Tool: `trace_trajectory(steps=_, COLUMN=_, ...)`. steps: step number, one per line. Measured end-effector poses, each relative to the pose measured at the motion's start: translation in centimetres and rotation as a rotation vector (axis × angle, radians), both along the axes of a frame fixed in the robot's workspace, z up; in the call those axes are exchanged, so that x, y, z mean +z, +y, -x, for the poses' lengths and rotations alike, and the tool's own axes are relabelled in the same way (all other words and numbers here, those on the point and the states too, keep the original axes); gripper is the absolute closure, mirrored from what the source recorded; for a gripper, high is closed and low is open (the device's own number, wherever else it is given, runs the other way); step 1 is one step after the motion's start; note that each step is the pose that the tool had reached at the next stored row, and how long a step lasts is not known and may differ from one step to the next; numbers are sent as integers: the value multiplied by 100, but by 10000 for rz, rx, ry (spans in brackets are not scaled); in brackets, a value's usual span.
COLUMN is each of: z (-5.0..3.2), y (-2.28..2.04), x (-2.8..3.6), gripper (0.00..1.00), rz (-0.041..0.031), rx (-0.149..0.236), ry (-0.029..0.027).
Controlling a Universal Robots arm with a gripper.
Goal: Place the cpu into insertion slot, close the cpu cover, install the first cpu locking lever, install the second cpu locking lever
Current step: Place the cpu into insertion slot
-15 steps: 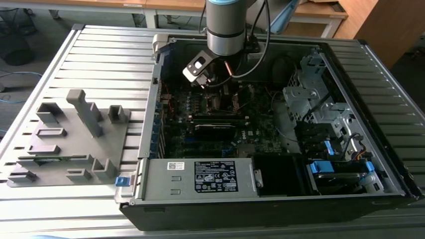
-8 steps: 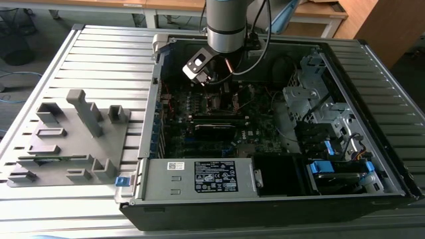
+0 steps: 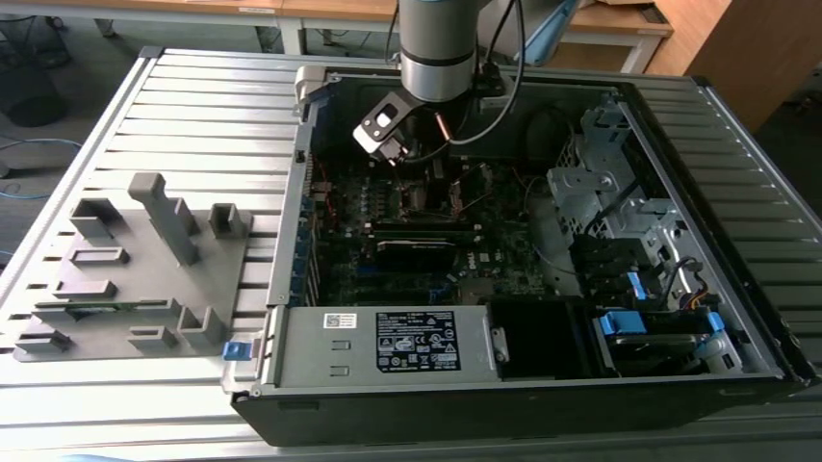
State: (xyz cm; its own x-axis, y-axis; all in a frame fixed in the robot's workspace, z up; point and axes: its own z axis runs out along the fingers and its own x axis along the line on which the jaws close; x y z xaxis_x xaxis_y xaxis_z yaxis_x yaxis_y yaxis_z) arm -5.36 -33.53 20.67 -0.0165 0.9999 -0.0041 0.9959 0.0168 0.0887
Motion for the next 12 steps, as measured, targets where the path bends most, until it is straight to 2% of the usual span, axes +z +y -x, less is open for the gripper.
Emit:
trace_trajectory(steps=8, z=0, y=0, x=83, gripper=39, rz=0, rx=0, ry=0)
trace_trajectory(steps=12, z=0, y=0, x=91, gripper=39, rz=-1, rx=0, ry=-1)
